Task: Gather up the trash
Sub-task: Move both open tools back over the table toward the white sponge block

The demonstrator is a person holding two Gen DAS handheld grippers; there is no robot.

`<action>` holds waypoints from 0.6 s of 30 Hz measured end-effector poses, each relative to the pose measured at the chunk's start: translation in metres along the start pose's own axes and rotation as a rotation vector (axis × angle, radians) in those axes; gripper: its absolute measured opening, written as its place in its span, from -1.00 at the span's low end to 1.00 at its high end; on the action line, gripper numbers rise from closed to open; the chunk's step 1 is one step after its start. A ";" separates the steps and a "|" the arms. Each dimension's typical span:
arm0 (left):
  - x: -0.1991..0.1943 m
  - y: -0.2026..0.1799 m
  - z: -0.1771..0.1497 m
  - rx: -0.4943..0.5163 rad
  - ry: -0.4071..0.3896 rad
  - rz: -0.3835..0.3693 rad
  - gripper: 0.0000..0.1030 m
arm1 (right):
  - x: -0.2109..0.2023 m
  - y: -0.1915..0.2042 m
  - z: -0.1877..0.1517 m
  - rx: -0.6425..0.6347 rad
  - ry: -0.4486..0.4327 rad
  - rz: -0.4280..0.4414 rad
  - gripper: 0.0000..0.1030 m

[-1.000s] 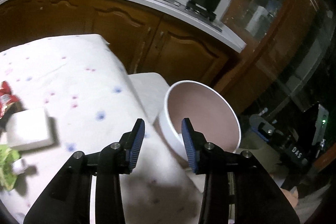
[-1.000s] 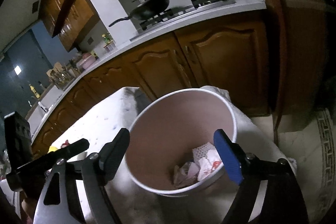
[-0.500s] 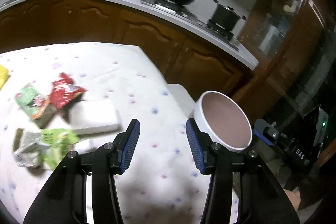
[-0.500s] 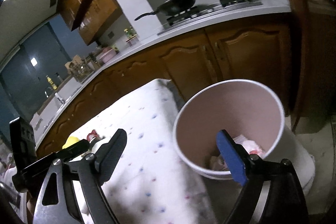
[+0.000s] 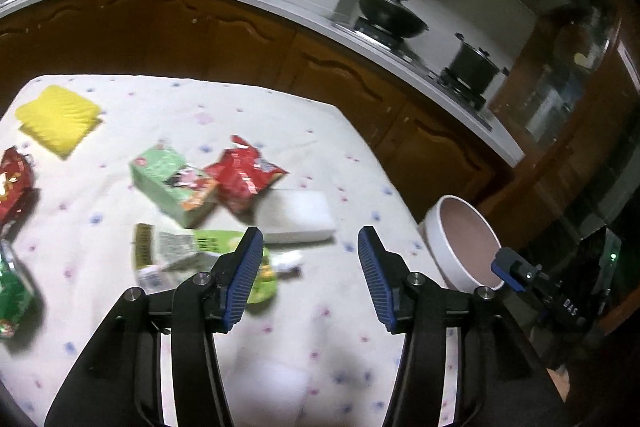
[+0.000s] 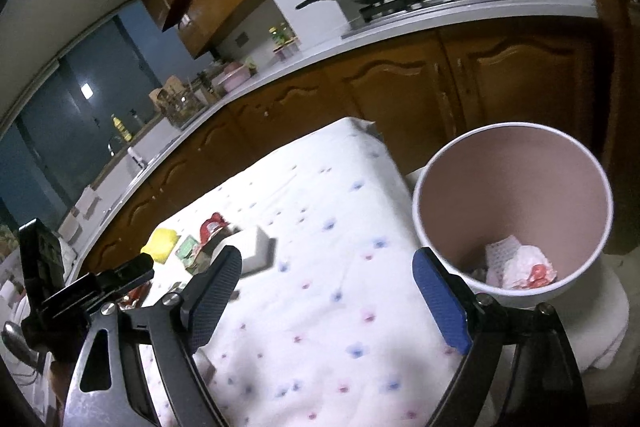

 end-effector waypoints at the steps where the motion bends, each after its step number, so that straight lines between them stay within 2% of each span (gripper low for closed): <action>1: -0.003 0.006 0.000 -0.008 -0.004 0.008 -0.04 | 0.001 0.004 -0.001 -0.006 0.002 0.005 0.72; 13: -0.026 0.049 -0.008 -0.049 -0.008 0.071 -0.03 | 0.015 0.042 -0.007 -0.064 0.032 0.063 0.72; 18: -0.034 0.052 -0.023 -0.022 0.023 0.063 0.09 | 0.027 0.053 -0.012 -0.078 0.062 0.084 0.72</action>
Point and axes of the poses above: each gripper's, at about its wrist camera, not at the fingertips, and x roughly the way its jaws point, y to its left, z to its top, the point moved 1 cm from there along x, roughly the way its jaws point, and after that the axes turned 3 degrees about -z, right-handed, at the moved point
